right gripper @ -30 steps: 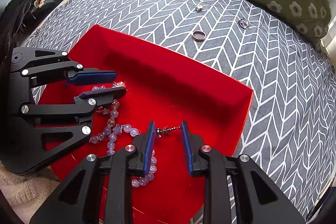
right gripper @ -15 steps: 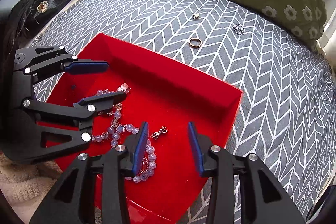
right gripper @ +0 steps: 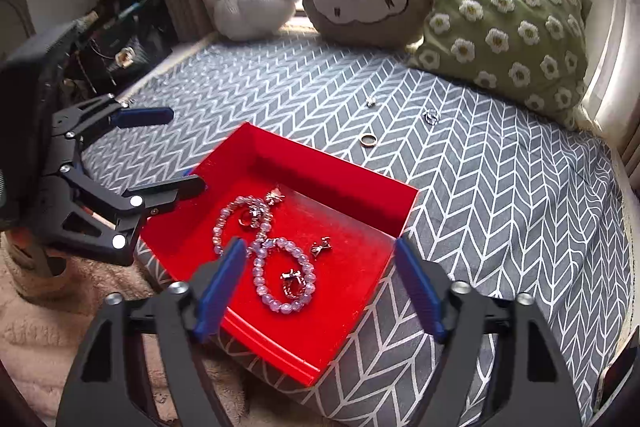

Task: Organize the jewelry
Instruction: 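Lift both tools up away from the red tray, then grasp a silver charm with the left tool while the right tool grasps a silver ring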

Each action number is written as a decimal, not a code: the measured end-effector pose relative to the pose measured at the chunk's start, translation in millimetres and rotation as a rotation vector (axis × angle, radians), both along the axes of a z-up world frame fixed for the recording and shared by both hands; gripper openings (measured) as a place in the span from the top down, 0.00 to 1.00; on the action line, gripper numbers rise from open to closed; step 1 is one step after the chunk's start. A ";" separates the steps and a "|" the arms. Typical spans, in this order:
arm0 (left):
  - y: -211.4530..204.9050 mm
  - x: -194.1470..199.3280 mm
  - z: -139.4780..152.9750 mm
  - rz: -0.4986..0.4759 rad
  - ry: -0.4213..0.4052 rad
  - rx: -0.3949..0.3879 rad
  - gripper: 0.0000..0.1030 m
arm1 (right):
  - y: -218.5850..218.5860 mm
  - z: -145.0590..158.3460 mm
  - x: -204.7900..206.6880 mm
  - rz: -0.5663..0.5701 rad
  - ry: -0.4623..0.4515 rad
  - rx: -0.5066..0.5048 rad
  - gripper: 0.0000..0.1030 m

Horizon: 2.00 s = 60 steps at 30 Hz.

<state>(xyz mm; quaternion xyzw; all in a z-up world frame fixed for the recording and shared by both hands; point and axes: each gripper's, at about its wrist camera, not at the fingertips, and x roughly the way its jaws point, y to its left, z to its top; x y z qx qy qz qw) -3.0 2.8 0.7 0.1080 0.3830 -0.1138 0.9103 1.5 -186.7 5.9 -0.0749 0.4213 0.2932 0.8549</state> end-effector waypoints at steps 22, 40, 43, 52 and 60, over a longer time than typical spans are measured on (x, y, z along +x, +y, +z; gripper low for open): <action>12.3 200.4 -12.2 -0.026 0.044 0.019 0.15 | 8.8 5.7 191.3 -0.130 -0.067 -0.022 0.18; -25.4 256.6 -87.4 -0.207 0.123 0.095 0.15 | 23.9 -103.8 279.3 -0.148 0.017 -0.187 0.35; -31.6 262.1 -95.7 -0.202 0.128 0.126 0.14 | 28.0 -109.2 284.4 -0.150 0.021 -0.206 0.35; -25.8 269.2 -95.8 -0.209 0.162 0.009 0.32 | 31.4 -109.2 282.7 -0.123 0.009 -0.157 0.57; -24.3 265.9 -93.3 -0.225 0.161 -0.022 0.63 | 37.7 -108.3 277.1 -0.090 0.005 -0.141 0.78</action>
